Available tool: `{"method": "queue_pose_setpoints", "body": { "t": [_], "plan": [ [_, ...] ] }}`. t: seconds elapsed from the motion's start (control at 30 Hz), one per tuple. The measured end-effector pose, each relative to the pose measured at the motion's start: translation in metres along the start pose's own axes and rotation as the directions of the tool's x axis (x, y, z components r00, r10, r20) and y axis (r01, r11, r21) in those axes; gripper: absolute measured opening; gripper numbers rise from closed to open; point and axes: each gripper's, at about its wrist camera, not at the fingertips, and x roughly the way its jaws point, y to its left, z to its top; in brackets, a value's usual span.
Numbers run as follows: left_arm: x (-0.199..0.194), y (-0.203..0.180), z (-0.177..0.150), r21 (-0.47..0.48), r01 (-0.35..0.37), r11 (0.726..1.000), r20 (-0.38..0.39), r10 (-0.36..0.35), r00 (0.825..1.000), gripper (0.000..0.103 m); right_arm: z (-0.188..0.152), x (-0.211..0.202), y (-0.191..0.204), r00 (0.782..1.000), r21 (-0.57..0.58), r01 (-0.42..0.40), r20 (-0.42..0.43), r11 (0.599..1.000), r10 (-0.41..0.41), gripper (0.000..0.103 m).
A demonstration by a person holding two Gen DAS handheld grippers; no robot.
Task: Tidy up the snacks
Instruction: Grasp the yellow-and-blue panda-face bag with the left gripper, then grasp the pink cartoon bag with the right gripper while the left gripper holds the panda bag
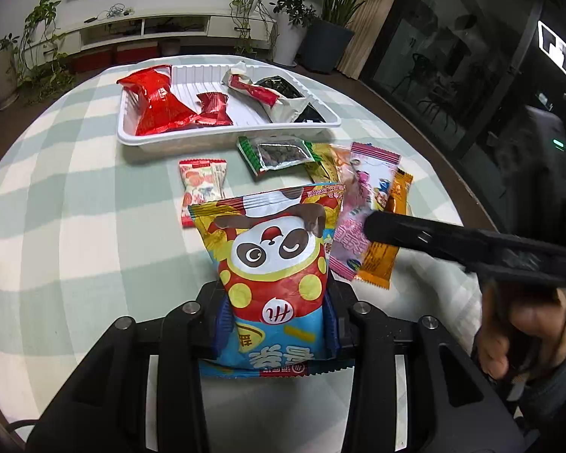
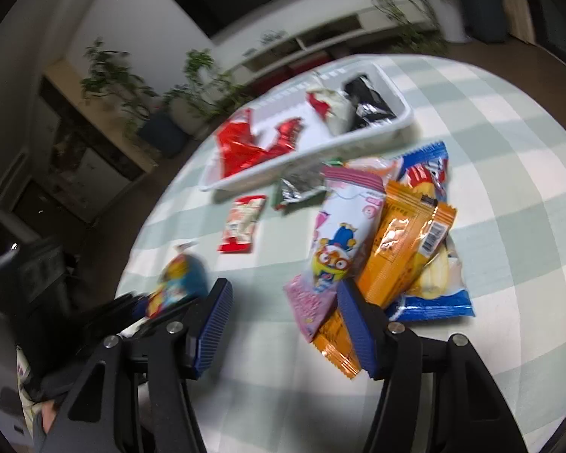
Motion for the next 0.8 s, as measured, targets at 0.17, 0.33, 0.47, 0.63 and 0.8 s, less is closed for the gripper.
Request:
{"method": "queue_pose_setpoints", "body": {
  "t": [0.17, 0.33, 0.47, 0.63, 0.8],
  "plan": [
    [-0.004, 0.001, -0.004, -0.017, 0.014, 1.000, 0.012, -0.014, 1.000, 0.036, 0.009, 0.012, 0.001, 0.997, -0.025, 0.070, -0.018, 0.997, -0.071, 0.060],
    [-0.008, 0.004, -0.005, -0.028, 0.022, 0.999, 0.025, -0.022, 0.999, 0.036, 0.019, 0.025, 0.002, 0.993, -0.044, 0.108, -0.036, 0.993, -0.110, 0.060],
    [-0.016, 0.010, -0.007, -0.048, 0.020, 0.999, 0.044, -0.018, 0.999, 0.036, 0.021, 0.036, 0.012, 0.991, -0.097, 0.122, -0.046, 0.988, -0.127, 0.060],
    [-0.021, 0.015, -0.010, -0.063, 0.019, 0.998, 0.051, -0.016, 0.999, 0.036, 0.020, 0.052, 0.022, 0.980, -0.182, 0.181, -0.048, 0.967, -0.193, 0.057],
    [-0.023, 0.016, -0.011, -0.071, 0.019, 0.997, 0.053, -0.015, 0.998, 0.036, 0.025, 0.064, 0.028, 0.970, -0.234, 0.212, -0.069, 0.949, -0.233, 0.059]
  ]
}}
